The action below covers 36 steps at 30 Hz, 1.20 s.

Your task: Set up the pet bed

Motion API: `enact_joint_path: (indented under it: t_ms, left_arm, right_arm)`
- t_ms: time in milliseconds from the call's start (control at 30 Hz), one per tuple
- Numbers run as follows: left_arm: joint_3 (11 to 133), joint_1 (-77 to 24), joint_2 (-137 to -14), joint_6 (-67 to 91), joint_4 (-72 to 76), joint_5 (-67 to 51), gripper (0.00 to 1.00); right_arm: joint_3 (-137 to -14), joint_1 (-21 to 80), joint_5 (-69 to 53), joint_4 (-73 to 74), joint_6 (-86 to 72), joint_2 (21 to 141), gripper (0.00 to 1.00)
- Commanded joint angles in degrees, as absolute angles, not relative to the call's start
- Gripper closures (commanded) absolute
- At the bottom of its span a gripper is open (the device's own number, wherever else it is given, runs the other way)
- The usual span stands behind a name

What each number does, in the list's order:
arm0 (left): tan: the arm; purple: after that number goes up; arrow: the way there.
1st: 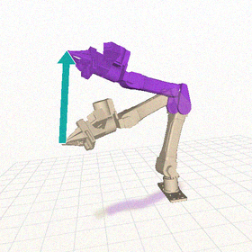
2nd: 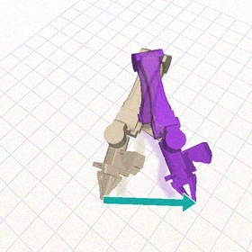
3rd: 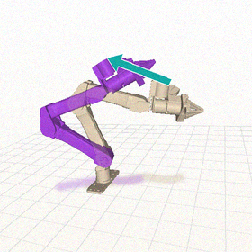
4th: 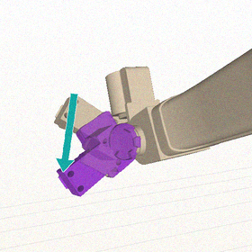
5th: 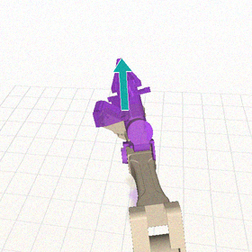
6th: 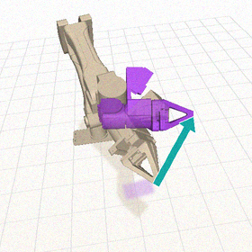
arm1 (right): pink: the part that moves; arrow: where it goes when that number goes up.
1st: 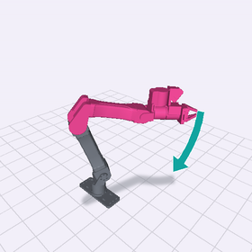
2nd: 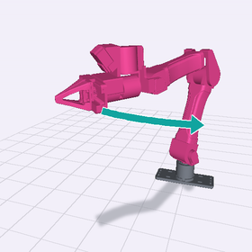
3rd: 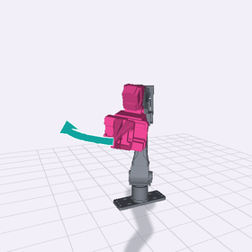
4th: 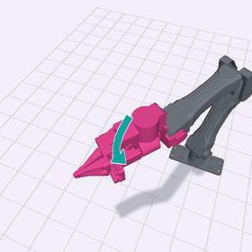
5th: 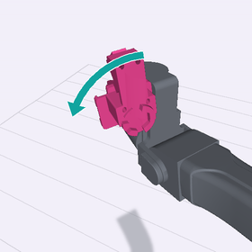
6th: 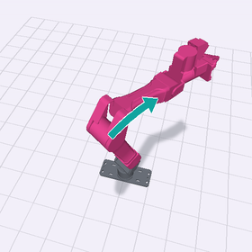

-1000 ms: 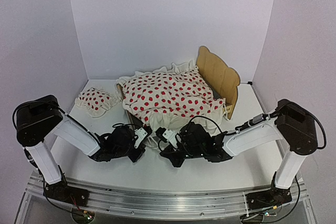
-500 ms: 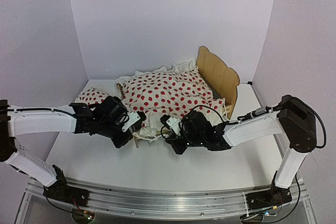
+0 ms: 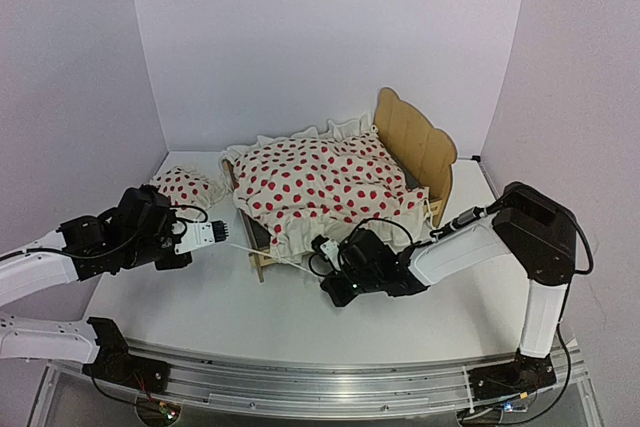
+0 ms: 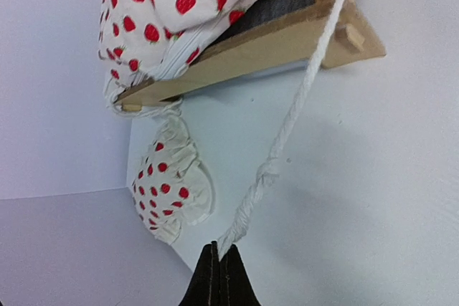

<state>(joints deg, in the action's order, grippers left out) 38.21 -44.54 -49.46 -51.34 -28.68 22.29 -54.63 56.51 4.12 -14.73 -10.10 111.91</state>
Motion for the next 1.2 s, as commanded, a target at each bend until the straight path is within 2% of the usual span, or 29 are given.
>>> enact_joint_path:
  t_ms: [0,167,367,667,767,867,1000,1067,1167]
  left_arm:
    - [34.85,-36.60,-43.97,-64.58,-21.78,23.85,1.00]
    - [37.26,-27.55,-45.97,-66.44,-18.53,20.80,1.00]
    - [39.14,-19.52,-48.13,-67.30,-17.21,16.05,1.00]
    - [40.73,-16.88,-51.38,-66.26,-15.65,13.80,1.00]
    - [44.42,-17.07,-51.44,-62.76,-22.73,7.35,1.00]
    - [52.18,-21.45,-53.12,-53.78,-34.64,-3.71,1.00]
    - [52.62,-38.97,-56.91,-37.61,-41.83,-2.85,1.00]
    - [50.31,-44.23,-59.02,-33.49,-41.57,-5.20,1.00]
    - [48.71,-49.73,-65.06,-33.44,-43.64,-9.84,0.98]
  right_arm:
    - [-55.58,55.98,4.37,-12.92,-13.58,114.95,1.00]
    - [-58.23,54.67,3.84,-12.92,-14.28,117.22,1.00]
    - [-55.25,52.31,4.74,-12.92,-16.95,115.69,1.00]
    - [-53.50,51.40,4.91,-12.85,-17.35,115.18,1.00]
    - [-56.82,51.98,1.81,-8.79,-17.27,115.39,1.00]
    - [-60.48,55.45,-0.71,-4.89,-12.38,114.94,1.00]
    - [-59.48,59.71,-3.86,-6.06,-11.07,112.89,0.99]
    - [-58.91,60.65,-4.53,-5.49,-11.84,112.19,0.93]
    - [-57.70,60.82,-6.27,-3.19,-12.90,109.50,0.75]
